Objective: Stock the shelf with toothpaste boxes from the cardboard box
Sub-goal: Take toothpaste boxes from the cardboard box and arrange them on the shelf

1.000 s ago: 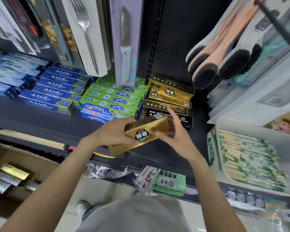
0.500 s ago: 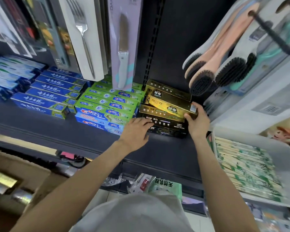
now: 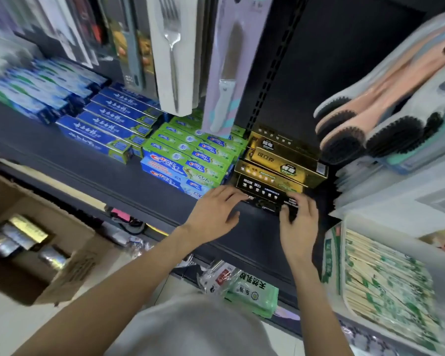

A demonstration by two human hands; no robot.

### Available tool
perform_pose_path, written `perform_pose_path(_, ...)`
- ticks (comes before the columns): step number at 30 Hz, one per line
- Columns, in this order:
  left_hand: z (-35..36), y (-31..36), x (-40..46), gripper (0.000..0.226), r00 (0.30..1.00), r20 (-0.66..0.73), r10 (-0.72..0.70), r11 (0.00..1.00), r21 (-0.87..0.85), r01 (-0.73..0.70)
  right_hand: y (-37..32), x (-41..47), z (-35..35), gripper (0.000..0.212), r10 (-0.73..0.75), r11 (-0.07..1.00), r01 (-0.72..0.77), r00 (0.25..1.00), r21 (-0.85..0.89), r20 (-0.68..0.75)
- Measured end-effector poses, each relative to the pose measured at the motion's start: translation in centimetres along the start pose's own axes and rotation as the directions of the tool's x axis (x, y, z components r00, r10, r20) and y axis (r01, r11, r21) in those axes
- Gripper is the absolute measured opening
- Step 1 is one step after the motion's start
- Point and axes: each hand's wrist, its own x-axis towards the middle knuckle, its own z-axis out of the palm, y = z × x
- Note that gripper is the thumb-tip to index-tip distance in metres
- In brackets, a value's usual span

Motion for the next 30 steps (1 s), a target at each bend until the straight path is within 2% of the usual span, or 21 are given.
perform_pose_path(3,-1.8,-1.2,-4.8,0.023,0.94,-0.301,-0.16,0.983,-0.135,0.124,-3.7,-3.0,0.8,0.023,-0.17,0.985,0.152,0.936,0.081,0.307)
perform_pose_path(5,-3.6,-2.3,-8.6,0.018,0.861,-0.421,-0.285,0.957,-0.172,0.233,-6.2,-4.4,2.4,0.022,-0.27,0.962,0.253,0.834,0.102,0.481)
perform_pose_path(7,-5.3,-4.1,-12.9,0.016,0.788,-0.479,-0.388,0.921,-0.171,0.35,-9.0,-5.9,4.8,0.023,-0.366,0.921,0.366,0.705,0.13,0.608)
perform_pose_path(9,-7.0,-6.1,-17.5,0.015,0.734,-0.461,-0.499,0.861,-0.17,0.479,-12.0,-7.6,7.5,0.023,-0.423,0.877,0.452,0.562,0.164,0.711)
perform_pose_path(11,-8.4,-8.9,-22.4,0.017,0.69,-0.36,-0.629,0.768,-0.15,0.622,-15.2,-9.5,10.5,0.022,-0.426,0.844,0.503,0.416,0.188,0.803)
perform_pose_path(12,-8.9,-10.5,-24.8,0.022,0.641,-0.285,-0.712,0.693,-0.137,0.708,-16.5,-10.6,12.2,0.023,-0.425,0.828,0.522,0.344,0.206,0.837)
perform_pose_path(13,-9.3,-12.2,-27.4,0.026,0.562,-0.202,-0.802,0.591,-0.131,0.796,-17.8,-11.7,14.0,0.025,-0.427,0.813,0.534,0.275,0.232,0.862)
perform_pose_path(15,-10.1,-15.6,-32.6,0.026,0.349,-0.067,-0.935,0.355,-0.16,0.921,-20.4,-14.3,17.7,0.028,-0.419,0.791,0.549,0.163,0.271,0.893)
perform_pose_path(17,-11.2,-18.5,-37.4,0.022,0.184,-0.015,-0.983,0.182,-0.231,0.956,-23.4,-16.7,21.2,0.031,-0.387,0.777,0.566,0.085,0.275,0.918)
perform_pose_path(20,-13.5,-23.3,-43.3,0.024,-0.021,0.003,-1.0,-0.021,-0.323,0.946,-28.5,-20.1,26.3,0.033,-0.336,0.793,0.545,0.021,0.271,0.941)
perform_pose_path(23,-14.8,-29.2,-47.8,0.026,-0.159,0.075,-0.984,-0.176,-0.369,0.913,-33.0,-22.9,31.8,0.03,-0.298,0.847,0.463,0.008,0.261,0.954)
perform_pose_path(26,-14.6,-35.2,-50.6,0.035,-0.224,0.116,-0.968,-0.251,-0.369,0.895,-36.2,-24.6,38.2,0.031,-0.274,0.867,0.435,0.011,0.242,0.962)
perform_pose_path(30,-12.6,-42.6,-51.8,0.053,-0.244,0.146,-0.959,-0.281,-0.343,0.896,-38.7,-25.6,48.0,0.032,-0.276,0.855,0.455,-0.011,0.251,0.961)
